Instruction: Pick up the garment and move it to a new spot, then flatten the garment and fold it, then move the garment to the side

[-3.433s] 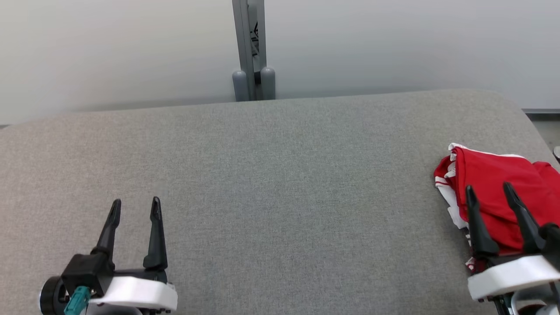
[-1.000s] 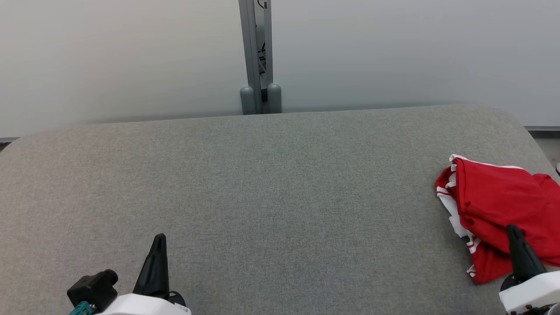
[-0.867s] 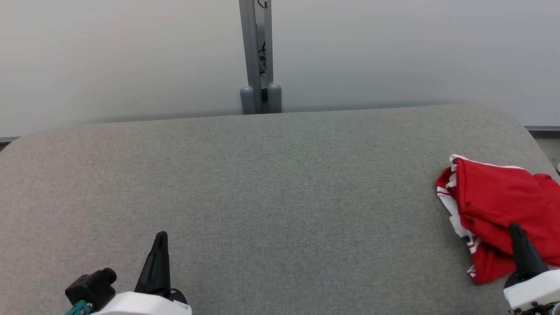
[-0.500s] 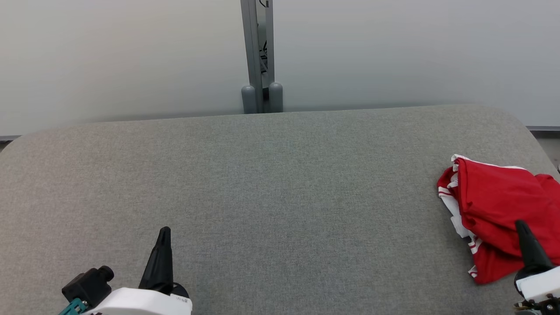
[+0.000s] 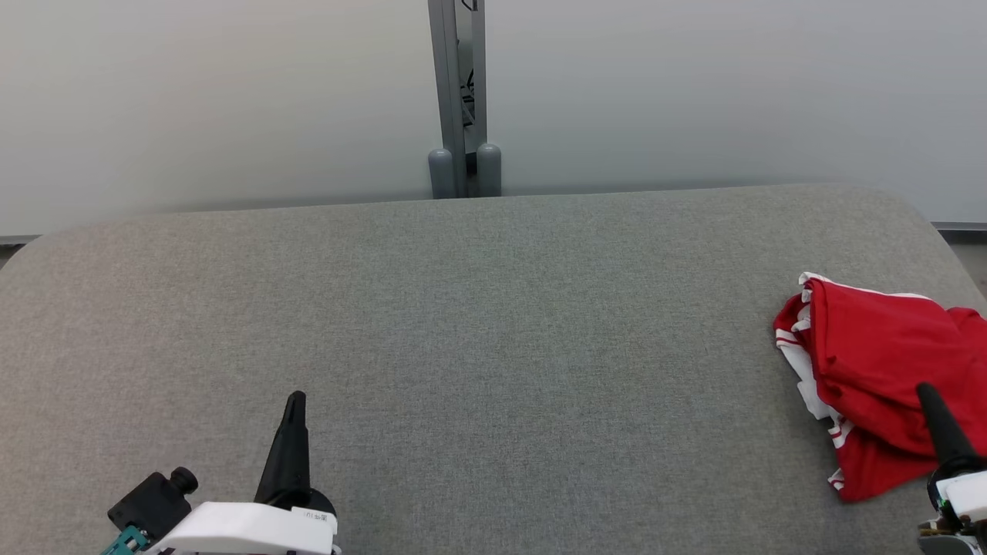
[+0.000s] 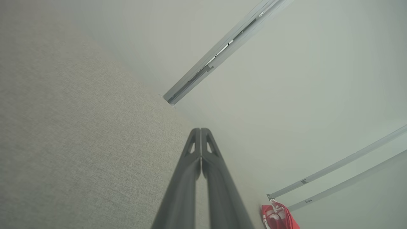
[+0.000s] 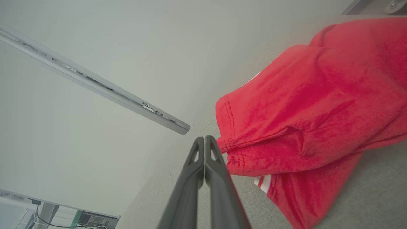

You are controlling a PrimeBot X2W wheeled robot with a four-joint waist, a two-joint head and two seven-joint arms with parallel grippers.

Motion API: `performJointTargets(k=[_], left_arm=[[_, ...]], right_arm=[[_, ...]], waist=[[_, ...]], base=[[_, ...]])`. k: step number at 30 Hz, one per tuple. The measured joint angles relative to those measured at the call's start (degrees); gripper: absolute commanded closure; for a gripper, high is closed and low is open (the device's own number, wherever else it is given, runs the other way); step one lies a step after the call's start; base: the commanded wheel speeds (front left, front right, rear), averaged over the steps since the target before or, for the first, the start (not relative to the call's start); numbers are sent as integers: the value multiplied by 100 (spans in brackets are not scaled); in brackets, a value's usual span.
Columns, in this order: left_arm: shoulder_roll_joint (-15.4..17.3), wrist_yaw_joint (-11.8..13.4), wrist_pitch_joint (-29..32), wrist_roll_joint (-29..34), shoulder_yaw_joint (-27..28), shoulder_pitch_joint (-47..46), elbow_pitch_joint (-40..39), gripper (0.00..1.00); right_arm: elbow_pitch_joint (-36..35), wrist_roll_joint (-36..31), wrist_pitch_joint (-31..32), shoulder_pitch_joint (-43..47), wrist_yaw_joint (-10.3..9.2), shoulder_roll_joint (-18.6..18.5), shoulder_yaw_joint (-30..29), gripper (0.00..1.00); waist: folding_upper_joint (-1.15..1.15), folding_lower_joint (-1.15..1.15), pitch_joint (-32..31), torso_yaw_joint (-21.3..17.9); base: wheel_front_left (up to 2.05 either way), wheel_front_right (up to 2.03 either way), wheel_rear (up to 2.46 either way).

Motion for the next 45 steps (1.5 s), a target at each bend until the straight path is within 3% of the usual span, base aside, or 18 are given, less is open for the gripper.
performJointTargets(k=[45], left_arm=[[-244,-651,-153,-2284,-37,-246,152,100]], right_arm=[[597,2294,913,-529,-1,-47,-723,100]], waist=[[0,0,47,88]], base=[[0,0,0]])
